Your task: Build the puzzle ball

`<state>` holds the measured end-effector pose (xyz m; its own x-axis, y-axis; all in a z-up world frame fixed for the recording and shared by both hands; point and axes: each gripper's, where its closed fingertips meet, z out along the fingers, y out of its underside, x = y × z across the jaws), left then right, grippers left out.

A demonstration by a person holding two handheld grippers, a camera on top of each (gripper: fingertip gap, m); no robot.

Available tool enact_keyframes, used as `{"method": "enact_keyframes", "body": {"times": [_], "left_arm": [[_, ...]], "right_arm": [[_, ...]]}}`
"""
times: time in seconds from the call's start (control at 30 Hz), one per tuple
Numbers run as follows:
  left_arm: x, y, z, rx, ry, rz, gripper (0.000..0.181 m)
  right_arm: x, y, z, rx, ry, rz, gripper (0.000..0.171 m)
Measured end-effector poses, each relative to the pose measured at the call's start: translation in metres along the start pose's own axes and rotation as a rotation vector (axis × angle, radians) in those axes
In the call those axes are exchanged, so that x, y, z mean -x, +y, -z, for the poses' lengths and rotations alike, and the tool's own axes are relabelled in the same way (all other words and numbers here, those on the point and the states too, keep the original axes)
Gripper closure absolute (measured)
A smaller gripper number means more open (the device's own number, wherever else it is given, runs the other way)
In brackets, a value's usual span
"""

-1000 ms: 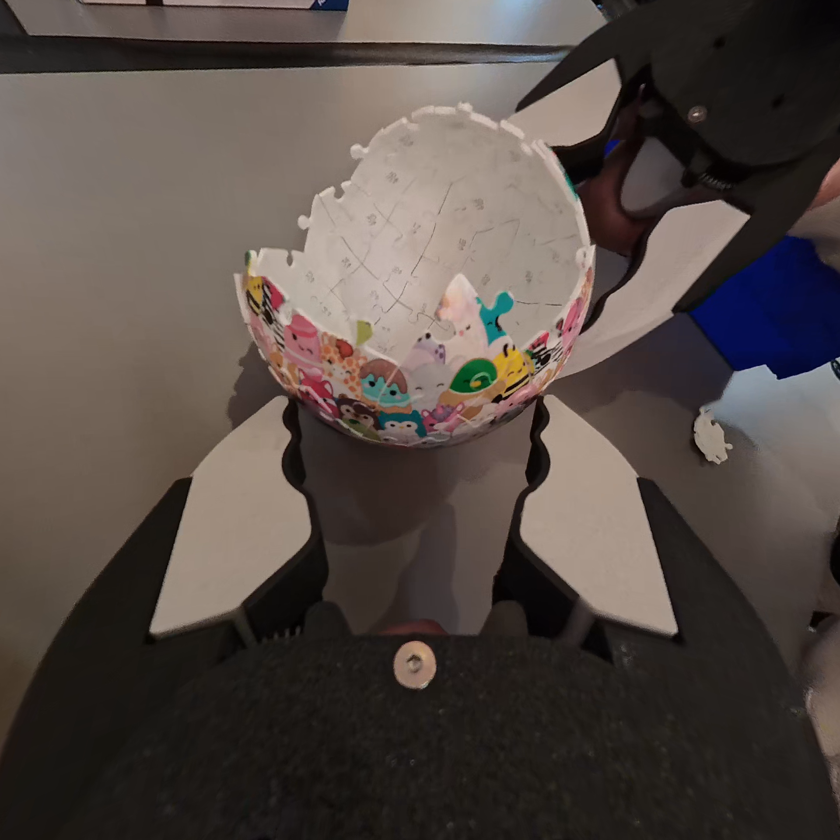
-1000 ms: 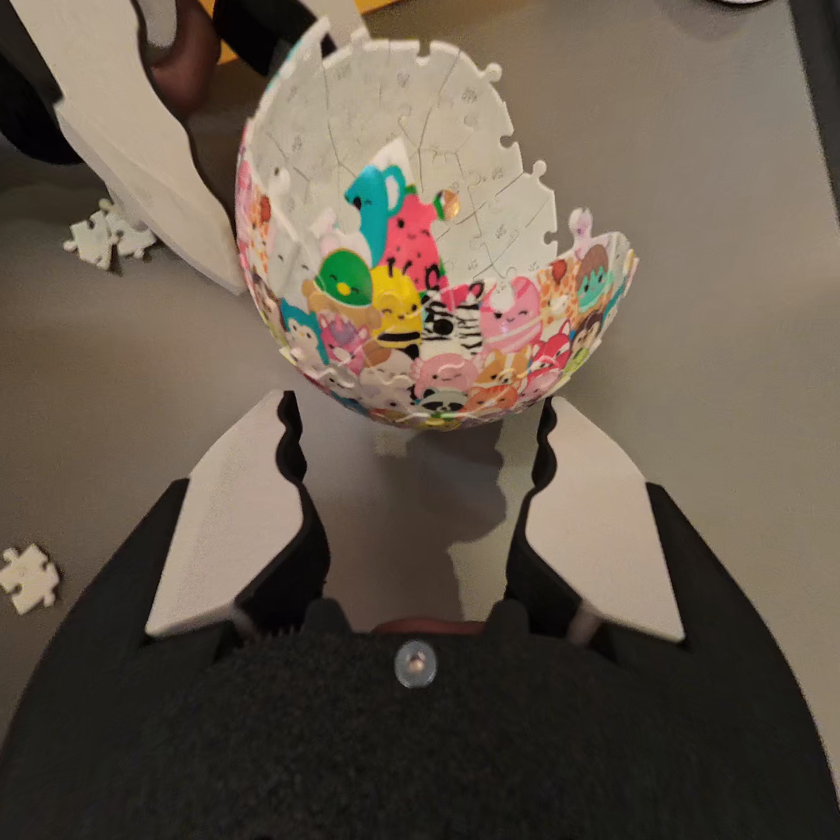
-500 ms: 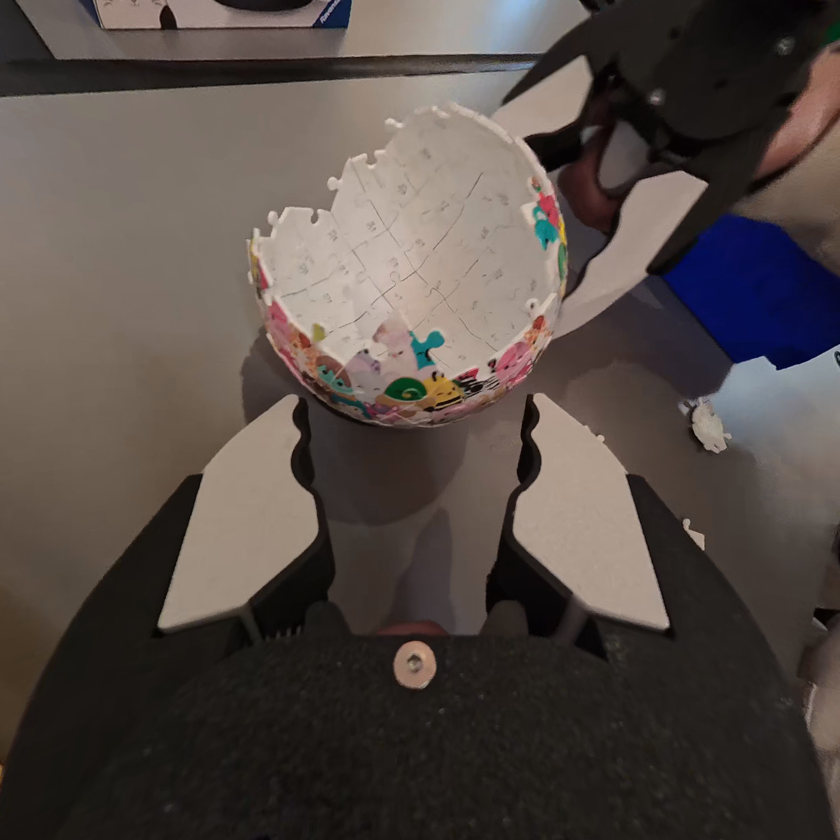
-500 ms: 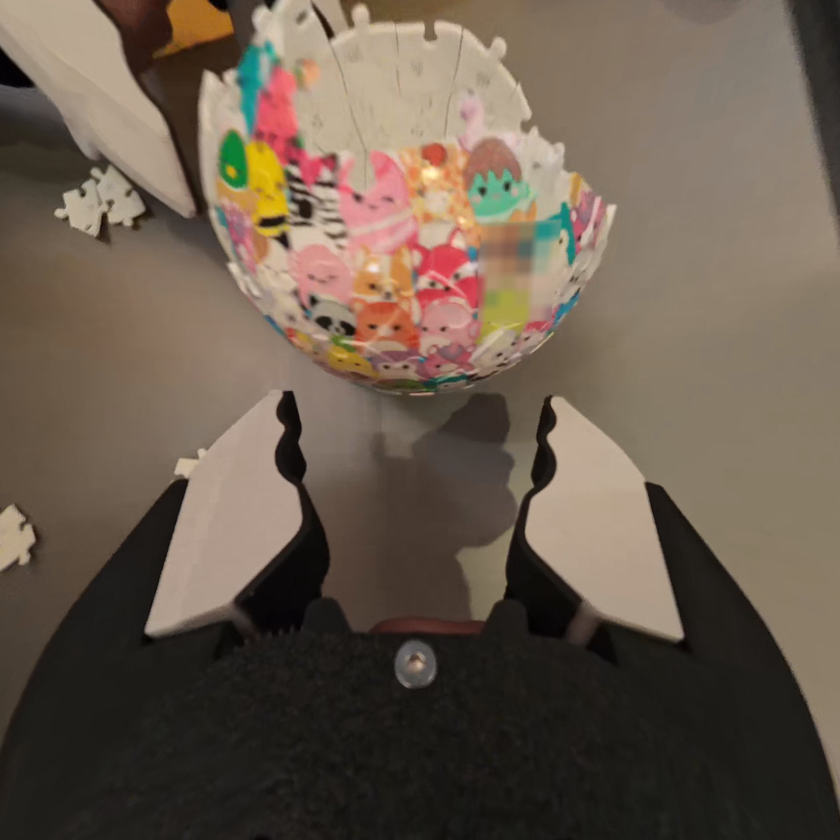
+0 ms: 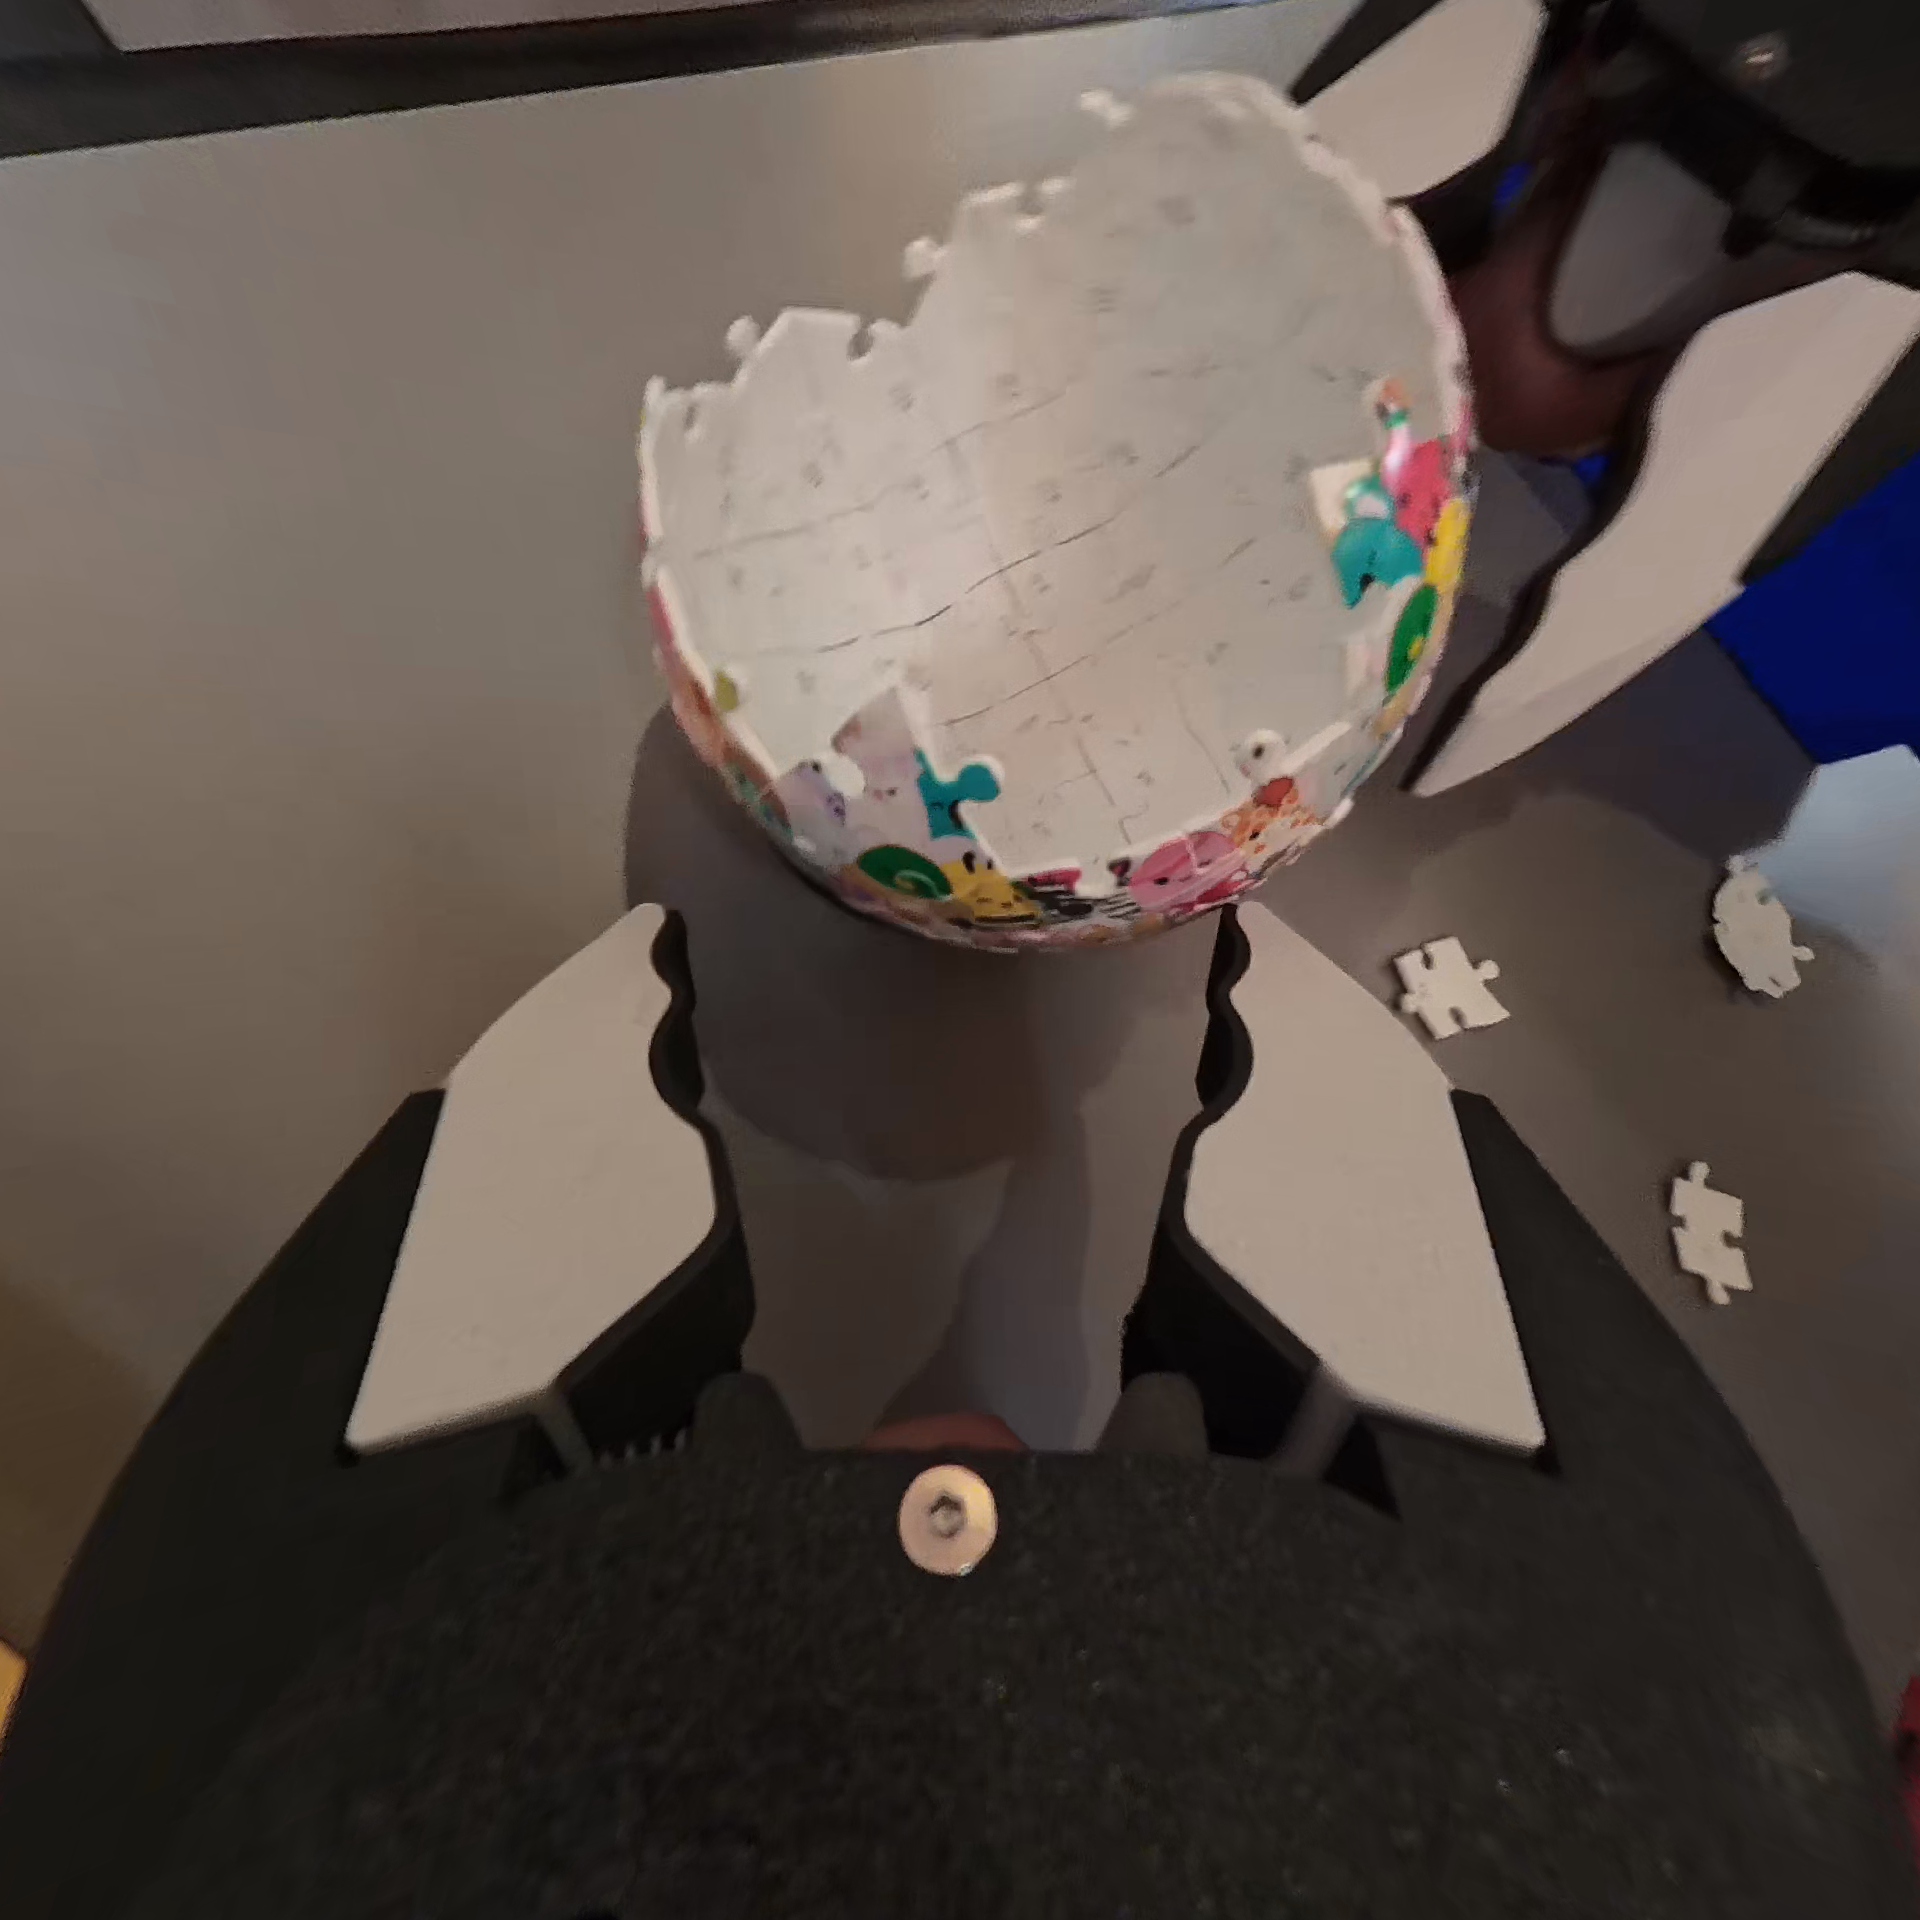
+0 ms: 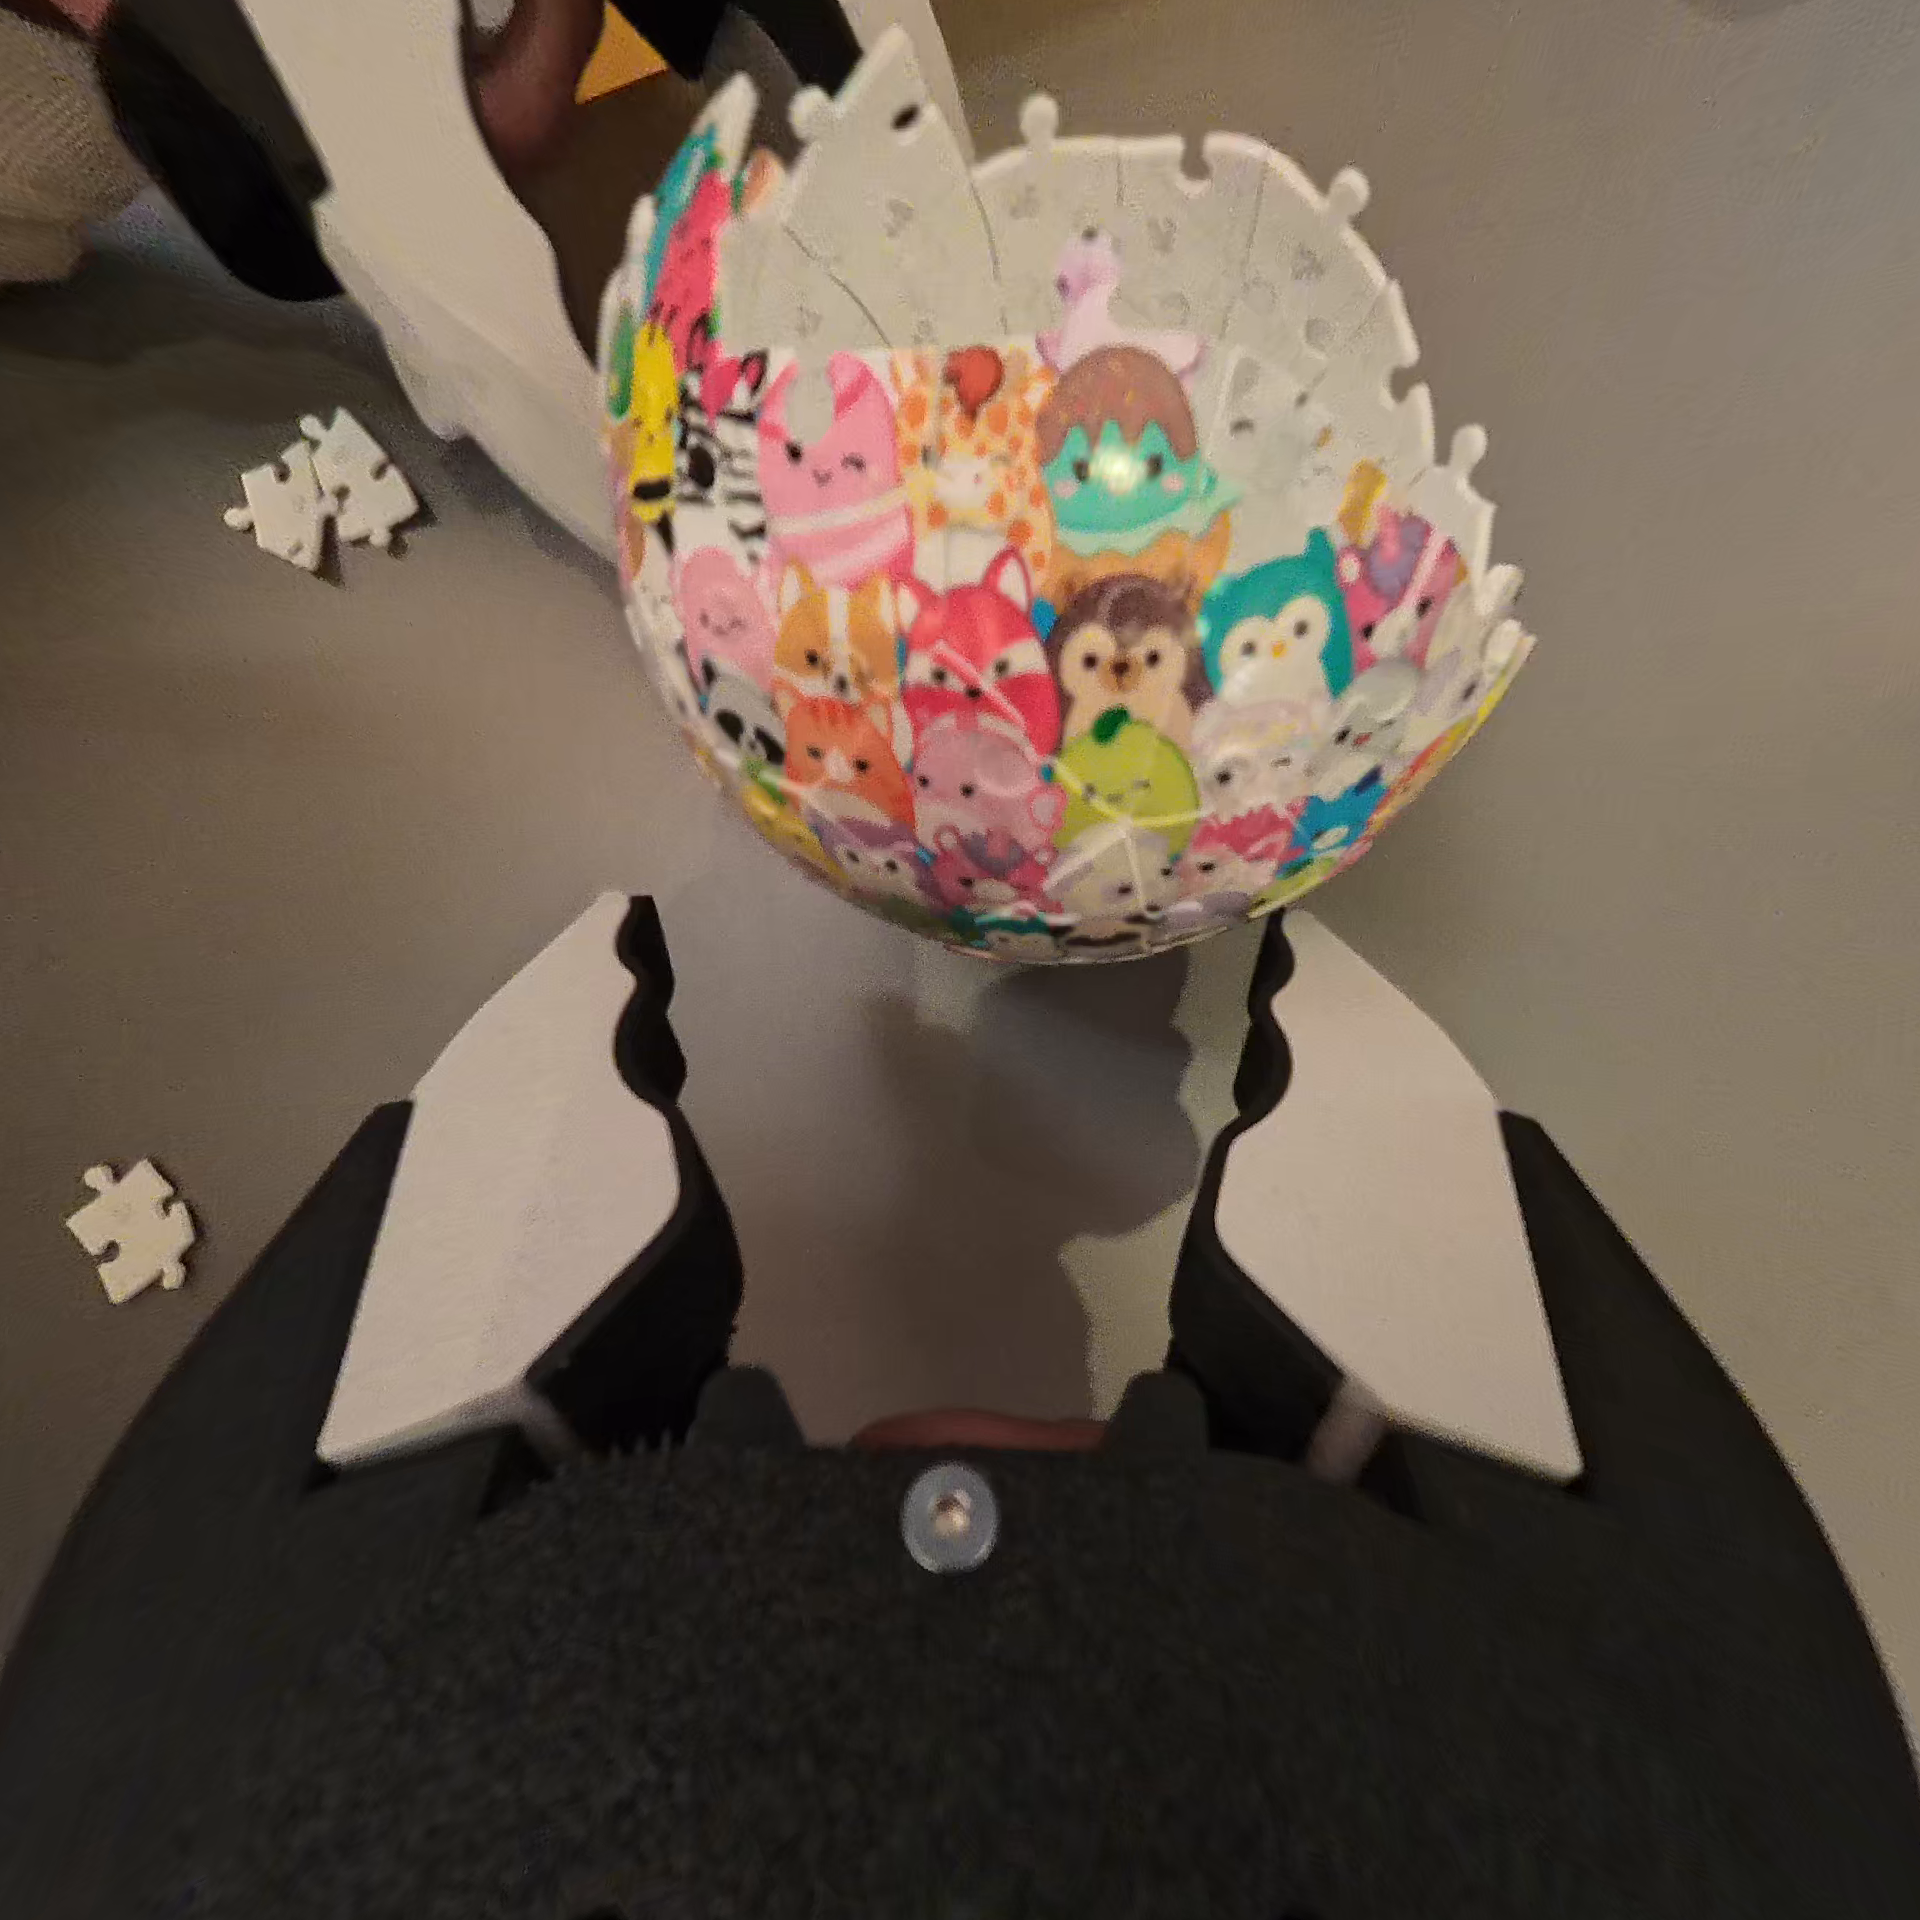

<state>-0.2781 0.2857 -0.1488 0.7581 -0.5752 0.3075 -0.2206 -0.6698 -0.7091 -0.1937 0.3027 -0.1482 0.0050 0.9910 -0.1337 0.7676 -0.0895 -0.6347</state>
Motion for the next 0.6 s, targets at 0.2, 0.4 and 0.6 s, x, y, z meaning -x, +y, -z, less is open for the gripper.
{"method": "enact_keyframes", "body": {"times": [0.2, 0.4, 0.6], "left_arm": [[0.014, 0.004, 0.005, -0.025, -0.044, 0.115, 0.092], [-0.004, 0.002, 0.021, -0.039, -0.086, 0.031, 0.098], [-0.081, 0.031, 0.033, -0.044, 0.070, -0.269, 0.121]], "right_arm": [[0.007, 0.004, 0.005, 0.001, 0.059, 0.014, 0.070], [0.003, 0.013, 0.028, 0.042, 0.172, -0.001, 0.077], [0.078, 0.031, 0.056, 0.063, 0.170, -0.112, 0.118]]}}
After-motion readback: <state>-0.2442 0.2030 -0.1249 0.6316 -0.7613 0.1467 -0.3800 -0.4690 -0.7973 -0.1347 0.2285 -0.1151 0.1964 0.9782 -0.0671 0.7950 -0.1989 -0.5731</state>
